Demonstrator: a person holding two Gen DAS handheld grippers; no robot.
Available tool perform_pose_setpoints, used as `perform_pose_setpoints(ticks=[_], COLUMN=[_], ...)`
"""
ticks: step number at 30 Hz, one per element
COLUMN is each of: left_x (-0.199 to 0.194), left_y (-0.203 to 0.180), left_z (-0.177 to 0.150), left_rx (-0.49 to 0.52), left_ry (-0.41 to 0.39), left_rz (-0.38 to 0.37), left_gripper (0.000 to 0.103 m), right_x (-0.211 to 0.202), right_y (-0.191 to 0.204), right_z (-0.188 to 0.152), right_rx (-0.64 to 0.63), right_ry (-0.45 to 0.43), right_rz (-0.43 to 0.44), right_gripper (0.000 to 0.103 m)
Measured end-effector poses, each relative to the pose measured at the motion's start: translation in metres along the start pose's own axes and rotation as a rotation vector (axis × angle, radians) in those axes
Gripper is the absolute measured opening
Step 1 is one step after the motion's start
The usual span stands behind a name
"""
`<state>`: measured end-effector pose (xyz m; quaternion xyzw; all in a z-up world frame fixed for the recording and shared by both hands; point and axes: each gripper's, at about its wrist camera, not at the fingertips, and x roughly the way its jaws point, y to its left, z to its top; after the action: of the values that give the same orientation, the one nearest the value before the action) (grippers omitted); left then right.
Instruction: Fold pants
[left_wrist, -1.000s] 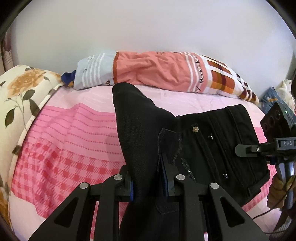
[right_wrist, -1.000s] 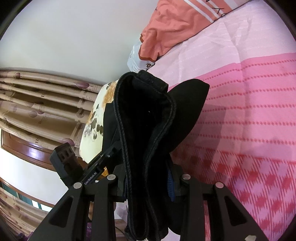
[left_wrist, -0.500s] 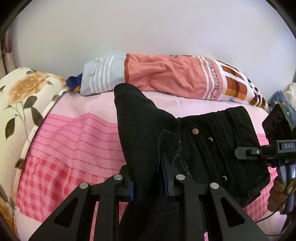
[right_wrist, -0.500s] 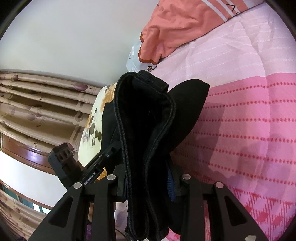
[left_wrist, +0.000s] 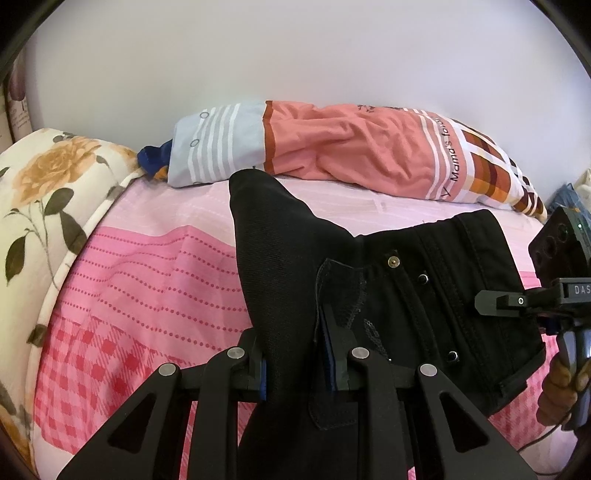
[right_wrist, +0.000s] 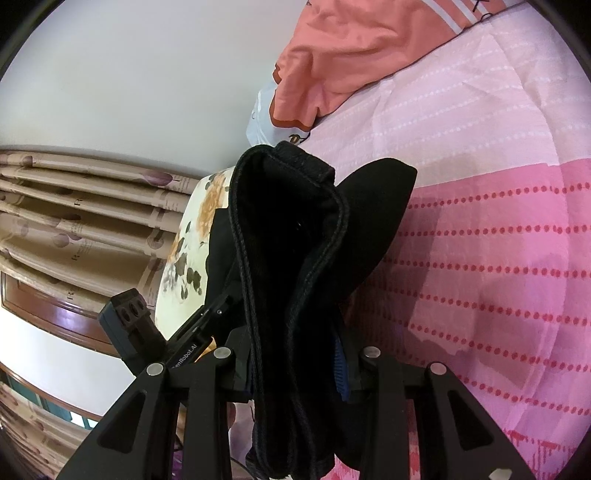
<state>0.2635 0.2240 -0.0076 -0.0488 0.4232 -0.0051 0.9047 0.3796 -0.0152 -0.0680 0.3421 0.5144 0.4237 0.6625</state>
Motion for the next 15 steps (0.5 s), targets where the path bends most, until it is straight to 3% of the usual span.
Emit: perform_pose_setpoints(ticks=[15], left_x=[0.014], left_y=[0.005], left_z=[-0.002], left_rx=[-0.013], left_ry=[0.012], left_rz=[0.0], left_gripper=[0.023], right_x=[-0.004], right_y=[-0.006], right_z=[-0.001], right_rx=[0.011], right_ry=[0.0], right_rz=[-0.005], right_gripper=[0.031])
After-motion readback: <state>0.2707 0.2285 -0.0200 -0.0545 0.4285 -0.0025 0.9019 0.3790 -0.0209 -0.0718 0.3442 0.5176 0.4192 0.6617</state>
